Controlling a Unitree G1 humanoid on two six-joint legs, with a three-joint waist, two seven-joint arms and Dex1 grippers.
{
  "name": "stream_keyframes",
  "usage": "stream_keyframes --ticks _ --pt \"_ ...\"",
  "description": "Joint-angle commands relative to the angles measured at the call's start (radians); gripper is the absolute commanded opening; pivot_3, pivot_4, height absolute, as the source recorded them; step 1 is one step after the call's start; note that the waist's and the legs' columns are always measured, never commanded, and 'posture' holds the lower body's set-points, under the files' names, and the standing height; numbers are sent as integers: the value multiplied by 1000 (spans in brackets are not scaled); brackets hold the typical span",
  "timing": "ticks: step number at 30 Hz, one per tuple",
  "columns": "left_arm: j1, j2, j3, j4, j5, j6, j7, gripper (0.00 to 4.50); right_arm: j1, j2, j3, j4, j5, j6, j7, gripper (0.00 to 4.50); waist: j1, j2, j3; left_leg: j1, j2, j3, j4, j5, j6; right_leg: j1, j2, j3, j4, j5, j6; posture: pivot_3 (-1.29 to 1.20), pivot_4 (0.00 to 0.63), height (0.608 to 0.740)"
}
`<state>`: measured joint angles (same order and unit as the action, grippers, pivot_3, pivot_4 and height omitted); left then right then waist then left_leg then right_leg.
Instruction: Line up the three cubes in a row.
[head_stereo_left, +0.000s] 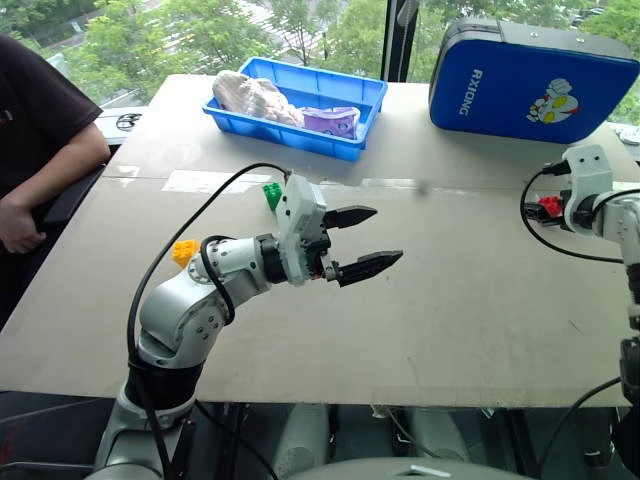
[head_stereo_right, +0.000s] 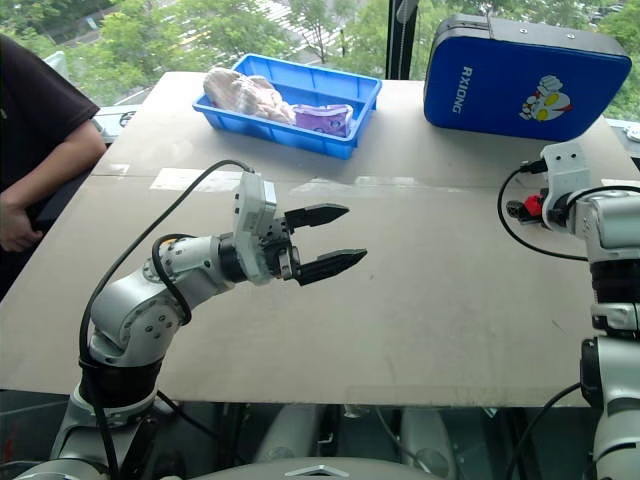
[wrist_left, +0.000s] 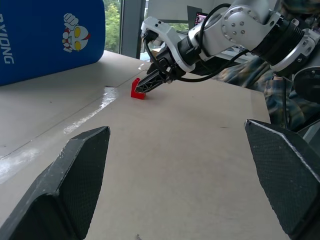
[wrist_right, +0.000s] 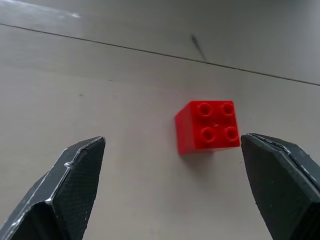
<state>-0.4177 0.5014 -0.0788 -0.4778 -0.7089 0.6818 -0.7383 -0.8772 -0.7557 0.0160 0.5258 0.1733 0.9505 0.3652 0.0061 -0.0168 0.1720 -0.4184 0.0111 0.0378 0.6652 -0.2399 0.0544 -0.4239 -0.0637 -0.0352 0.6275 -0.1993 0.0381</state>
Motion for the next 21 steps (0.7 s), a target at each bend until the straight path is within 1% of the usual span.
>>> stream_keyframes --ticks 1,5,8,13,14,15,20,21 --pt "-14 -18 -2 -26 -2 -15 6 4415 -106 4 17 207 -76 -161 14 4500 -4 0 0 0 0 1 0 0 0 0 0 1 0 0 0 0 150 740" --pt "-2 -14 -6 -47 -5 -11 -2 4415 -184 27 32 395 -126 -265 31 4500 -6 0 0 0 0 2 -1 0 1 0 0 2 -1 0 1 0 150 740" --pt "0 -10 -10 -53 -1 -15 -6 4415 -225 49 31 489 -146 -290 53 4500 -12 0 0 1 0 2 0 0 1 0 0 3 -1 1 2 0 150 740" --pt "16 -20 0 -61 -5 -19 9 4415 -258 73 3 604 -161 -363 30 4500 -17 0 0 1 1 4 0 0 1 0 0 4 0 2 3 0 150 740" --pt "22 -21 2 -67 -6 -19 13 4500 -261 76 -1 617 -162 -373 30 3959 -18 0 0 1 1 4 0 0 1 0 0 4 0 2 3 0 150 740" --pt "31 -21 6 -75 -7 -18 19 4500 -264 77 3 625 -169 -380 38 3676 -18 0 0 1 1 4 0 0 1 0 0 5 0 2 3 0 150 740" --pt "65 -13 27 -94 -17 -18 34 4500 -270 77 8 645 -192 -421 75 1300 -18 0 0 2 2 5 0 0 1 0 0 5 0 2 3 0 150 740" --pt "70 -12 30 -96 -17 -19 33 4500 -271 76 8 647 -196 -426 82 1320 -18 0 0 2 2 5 0 0 1 0 0 6 0 2 3 0 150 740"
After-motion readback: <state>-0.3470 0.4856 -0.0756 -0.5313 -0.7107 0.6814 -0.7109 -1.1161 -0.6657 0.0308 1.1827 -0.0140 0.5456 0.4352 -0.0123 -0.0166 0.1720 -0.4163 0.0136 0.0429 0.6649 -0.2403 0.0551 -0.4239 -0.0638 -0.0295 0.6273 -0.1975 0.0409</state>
